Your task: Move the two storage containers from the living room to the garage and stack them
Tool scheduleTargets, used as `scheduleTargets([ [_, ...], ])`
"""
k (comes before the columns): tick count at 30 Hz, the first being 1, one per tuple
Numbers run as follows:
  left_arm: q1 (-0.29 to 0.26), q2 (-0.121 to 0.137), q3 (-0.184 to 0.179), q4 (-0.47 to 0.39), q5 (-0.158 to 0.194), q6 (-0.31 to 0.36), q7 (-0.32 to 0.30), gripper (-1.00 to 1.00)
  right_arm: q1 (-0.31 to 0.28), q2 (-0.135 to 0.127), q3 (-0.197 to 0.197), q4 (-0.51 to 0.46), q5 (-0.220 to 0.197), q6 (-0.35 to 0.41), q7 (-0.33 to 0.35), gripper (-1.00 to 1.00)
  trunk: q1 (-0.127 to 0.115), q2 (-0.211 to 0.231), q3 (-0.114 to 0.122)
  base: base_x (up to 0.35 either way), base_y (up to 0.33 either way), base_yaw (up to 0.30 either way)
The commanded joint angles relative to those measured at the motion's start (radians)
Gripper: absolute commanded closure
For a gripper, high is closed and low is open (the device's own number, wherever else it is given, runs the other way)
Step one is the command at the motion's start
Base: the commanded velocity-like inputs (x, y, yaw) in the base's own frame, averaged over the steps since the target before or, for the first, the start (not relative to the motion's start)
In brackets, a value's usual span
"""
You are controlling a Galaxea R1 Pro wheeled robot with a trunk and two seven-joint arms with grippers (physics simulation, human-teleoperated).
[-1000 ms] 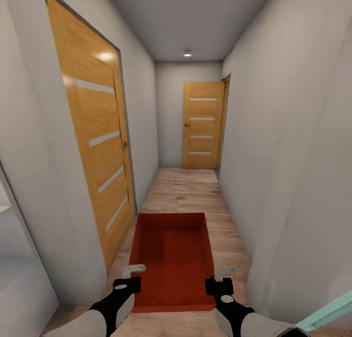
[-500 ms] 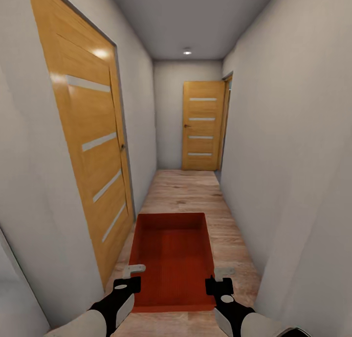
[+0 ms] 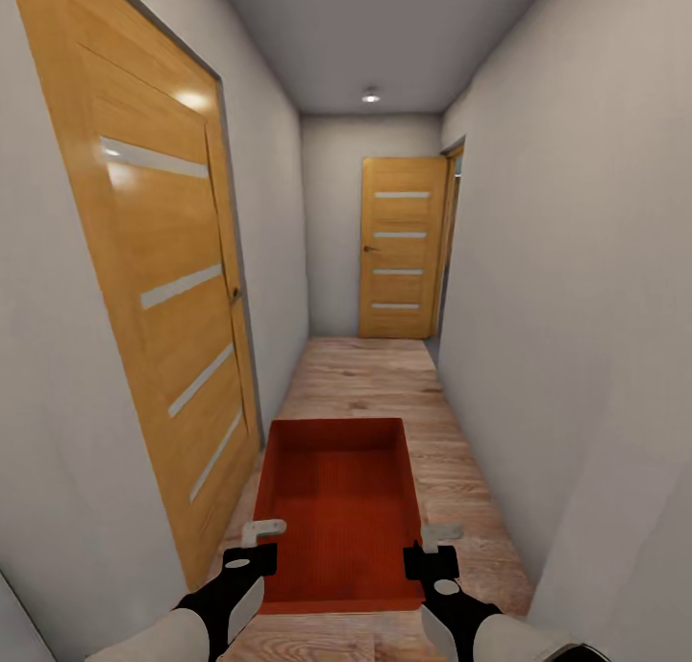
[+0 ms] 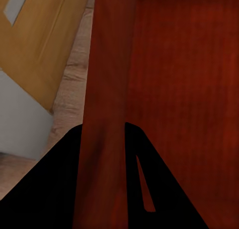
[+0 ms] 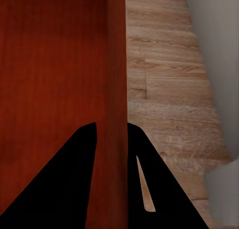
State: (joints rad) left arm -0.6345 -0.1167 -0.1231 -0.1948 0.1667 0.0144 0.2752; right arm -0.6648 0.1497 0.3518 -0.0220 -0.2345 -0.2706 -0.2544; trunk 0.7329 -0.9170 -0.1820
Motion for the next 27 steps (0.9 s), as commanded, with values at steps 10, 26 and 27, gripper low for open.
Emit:
scheduleTargets([
  [10,-0.001,0.061,0.03,0.0,0.057,0.003,0.002,1.0,-0.001,-0.009,-0.076,-0.004,0.015,-0.019,0.003,1.0,0.001,-0.001,-0.001,0.324,0.0,0.0],
  [26,-0.001,0.063,0.03,0.0,0.059,0.003,0.002,1.0,-0.001,-0.009,-0.076,-0.004,0.015,-0.019,0.003,1.0,0.001,-0.001,-0.001,0.324,0.0,0.0],
  [27,-0.001,0.063,0.03,0.0,0.059,0.003,0.002,1.0,-0.001,-0.009,-0.076,-0.004,0.015,-0.019,0.003,1.0,0.001,-0.001,-0.001,0.324,0.0,-0.004],
])
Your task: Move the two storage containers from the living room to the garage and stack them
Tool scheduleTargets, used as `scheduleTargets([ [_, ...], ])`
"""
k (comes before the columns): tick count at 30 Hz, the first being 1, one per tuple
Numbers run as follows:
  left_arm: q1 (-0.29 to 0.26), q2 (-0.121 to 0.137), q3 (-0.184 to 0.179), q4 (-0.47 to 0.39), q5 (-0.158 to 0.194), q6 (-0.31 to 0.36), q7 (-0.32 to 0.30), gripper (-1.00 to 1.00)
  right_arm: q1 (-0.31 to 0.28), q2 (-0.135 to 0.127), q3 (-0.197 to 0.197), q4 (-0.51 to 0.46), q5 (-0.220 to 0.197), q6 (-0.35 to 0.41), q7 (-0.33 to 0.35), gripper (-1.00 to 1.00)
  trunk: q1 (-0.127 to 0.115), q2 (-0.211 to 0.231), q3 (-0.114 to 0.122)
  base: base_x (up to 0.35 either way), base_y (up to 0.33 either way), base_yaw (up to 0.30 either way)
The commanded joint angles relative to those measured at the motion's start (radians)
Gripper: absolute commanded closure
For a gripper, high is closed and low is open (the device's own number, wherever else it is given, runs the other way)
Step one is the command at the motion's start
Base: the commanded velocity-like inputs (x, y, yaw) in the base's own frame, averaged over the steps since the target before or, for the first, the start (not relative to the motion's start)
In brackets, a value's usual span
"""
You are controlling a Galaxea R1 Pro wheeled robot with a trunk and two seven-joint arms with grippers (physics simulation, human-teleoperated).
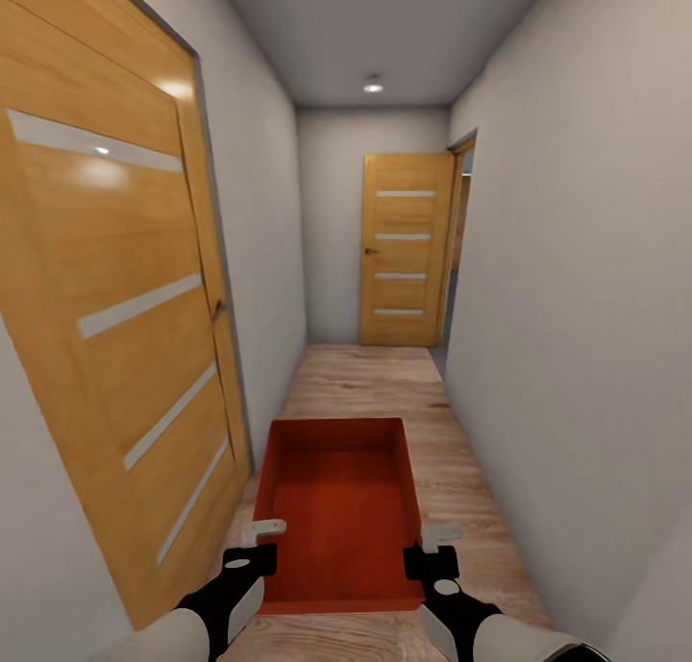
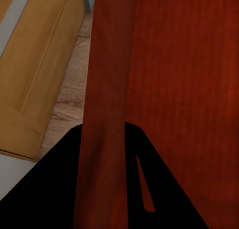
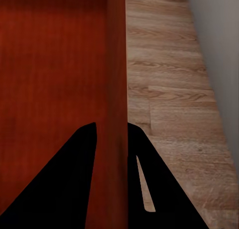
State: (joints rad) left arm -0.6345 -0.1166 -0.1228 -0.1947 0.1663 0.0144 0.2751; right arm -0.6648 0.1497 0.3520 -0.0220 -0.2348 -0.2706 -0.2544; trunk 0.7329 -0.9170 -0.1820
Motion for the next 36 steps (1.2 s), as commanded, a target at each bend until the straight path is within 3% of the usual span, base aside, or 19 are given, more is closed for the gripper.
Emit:
scheduleTargets([
  [1,-0.001,0.063,0.029,0.0,0.059,0.003,0.002,1.0,-0.001,-0.009,-0.076,-0.004,0.015,-0.019,0.003,1.0,0.001,-0.001,-0.001,0.324,0.0,-0.036],
  [10,-0.001,0.063,0.029,0.0,0.059,0.003,0.002,1.0,-0.001,-0.007,-0.076,-0.004,0.015,-0.019,0.003,1.0,0.001,-0.001,-0.001,0.324,0.0,-0.13],
  [36,-0.001,0.068,0.029,0.0,0.06,0.003,0.002,1.0,-0.001,-0.009,-0.076,-0.004,0.015,-0.019,0.003,1.0,0.001,-0.001,-0.001,0.324,0.0,-0.002],
])
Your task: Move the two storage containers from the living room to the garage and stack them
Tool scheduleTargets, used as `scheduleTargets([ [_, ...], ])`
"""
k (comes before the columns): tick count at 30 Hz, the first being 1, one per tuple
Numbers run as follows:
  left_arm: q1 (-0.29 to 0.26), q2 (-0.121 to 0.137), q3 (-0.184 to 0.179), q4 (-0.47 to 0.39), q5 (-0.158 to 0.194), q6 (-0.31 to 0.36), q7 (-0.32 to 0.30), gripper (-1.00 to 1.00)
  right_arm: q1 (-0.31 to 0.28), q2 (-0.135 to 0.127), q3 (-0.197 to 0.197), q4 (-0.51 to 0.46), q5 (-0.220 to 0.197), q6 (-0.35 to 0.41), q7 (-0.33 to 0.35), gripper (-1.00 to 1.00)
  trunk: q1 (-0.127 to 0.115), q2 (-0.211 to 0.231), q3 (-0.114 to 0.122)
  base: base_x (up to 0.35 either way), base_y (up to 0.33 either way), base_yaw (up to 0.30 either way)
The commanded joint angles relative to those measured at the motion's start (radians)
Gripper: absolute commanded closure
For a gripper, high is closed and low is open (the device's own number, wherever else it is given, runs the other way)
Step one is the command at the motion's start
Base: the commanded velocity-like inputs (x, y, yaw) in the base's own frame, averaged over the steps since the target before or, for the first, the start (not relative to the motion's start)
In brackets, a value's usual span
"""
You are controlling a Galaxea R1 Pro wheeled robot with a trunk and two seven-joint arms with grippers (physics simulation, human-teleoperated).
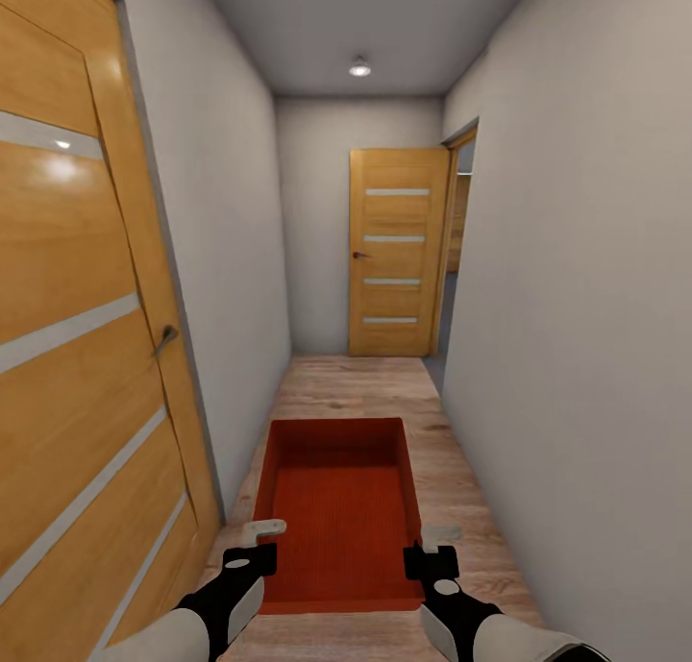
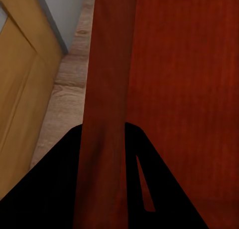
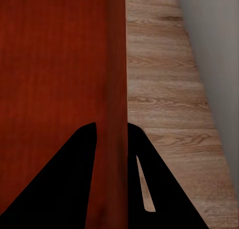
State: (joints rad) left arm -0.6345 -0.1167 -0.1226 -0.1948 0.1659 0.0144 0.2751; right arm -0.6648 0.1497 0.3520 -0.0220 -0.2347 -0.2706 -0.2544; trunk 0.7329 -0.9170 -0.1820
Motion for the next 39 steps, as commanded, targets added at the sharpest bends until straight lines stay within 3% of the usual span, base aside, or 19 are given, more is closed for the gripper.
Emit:
scheduleTargets([
  [1,-0.001,0.068,0.029,0.0,0.06,0.003,0.002,1.0,-0.001,-0.009,-0.076,-0.004,0.015,-0.019,0.003,1.0,0.001,-0.001,-0.001,0.324,0.0,0.0],
  [39,-0.001,0.068,0.029,0.0,0.061,0.003,0.002,1.0,-0.001,-0.01,-0.076,-0.004,0.015,-0.019,0.003,1.0,0.001,-0.001,-0.001,0.324,0.0,0.0],
])
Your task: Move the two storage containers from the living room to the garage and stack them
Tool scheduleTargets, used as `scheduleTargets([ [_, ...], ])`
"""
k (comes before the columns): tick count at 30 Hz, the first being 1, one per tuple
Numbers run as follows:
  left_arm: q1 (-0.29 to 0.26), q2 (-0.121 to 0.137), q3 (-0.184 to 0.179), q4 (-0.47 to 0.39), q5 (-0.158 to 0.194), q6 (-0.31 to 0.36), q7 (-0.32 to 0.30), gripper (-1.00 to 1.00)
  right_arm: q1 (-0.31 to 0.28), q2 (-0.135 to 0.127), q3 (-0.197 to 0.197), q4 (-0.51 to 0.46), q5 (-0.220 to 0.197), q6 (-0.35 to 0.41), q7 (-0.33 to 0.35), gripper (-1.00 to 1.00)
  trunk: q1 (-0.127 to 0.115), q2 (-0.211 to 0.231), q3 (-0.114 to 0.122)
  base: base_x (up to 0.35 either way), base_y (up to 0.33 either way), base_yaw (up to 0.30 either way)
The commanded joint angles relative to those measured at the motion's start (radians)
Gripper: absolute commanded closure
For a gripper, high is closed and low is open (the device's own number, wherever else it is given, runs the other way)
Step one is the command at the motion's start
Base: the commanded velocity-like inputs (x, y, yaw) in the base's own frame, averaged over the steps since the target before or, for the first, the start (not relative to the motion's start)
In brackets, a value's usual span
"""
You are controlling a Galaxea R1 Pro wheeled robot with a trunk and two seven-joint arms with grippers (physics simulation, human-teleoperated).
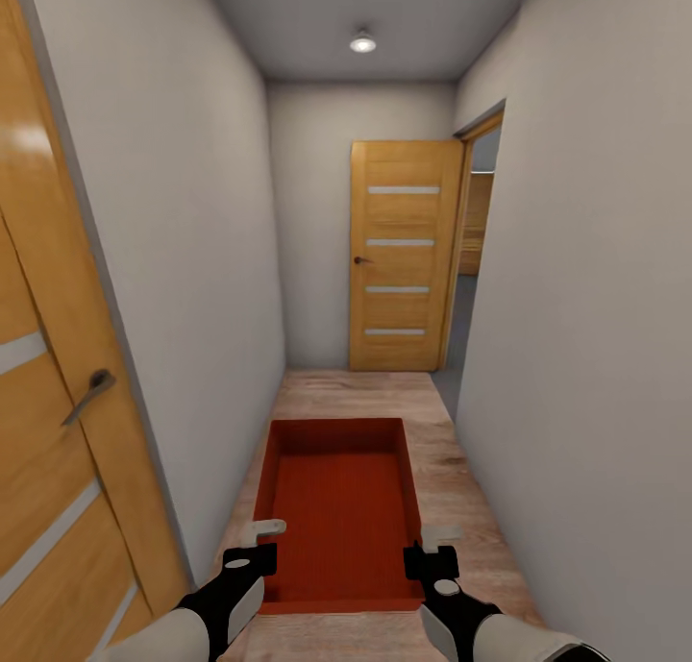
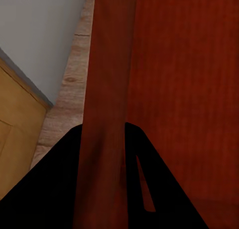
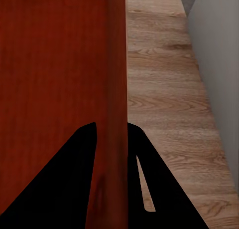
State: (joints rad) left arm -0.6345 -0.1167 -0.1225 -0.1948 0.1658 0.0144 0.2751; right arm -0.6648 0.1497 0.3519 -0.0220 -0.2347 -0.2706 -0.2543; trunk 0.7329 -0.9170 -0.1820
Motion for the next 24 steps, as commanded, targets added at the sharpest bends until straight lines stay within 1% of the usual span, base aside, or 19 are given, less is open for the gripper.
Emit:
scheduleTargets([
  [1,-0.001,0.068,0.029,0.0,0.061,0.003,0.002,1.0,-0.001,-0.01,-0.076,-0.004,0.015,-0.019,0.003,1.0,0.001,-0.001,-0.001,0.323,0.0,0.0],
  [24,-0.001,0.068,0.029,0.0,0.061,0.003,0.003,1.0,-0.001,-0.01,-0.076,-0.004,0.015,-0.019,0.003,1.0,0.001,-0.001,-0.001,0.324,0.0,0.0],
])
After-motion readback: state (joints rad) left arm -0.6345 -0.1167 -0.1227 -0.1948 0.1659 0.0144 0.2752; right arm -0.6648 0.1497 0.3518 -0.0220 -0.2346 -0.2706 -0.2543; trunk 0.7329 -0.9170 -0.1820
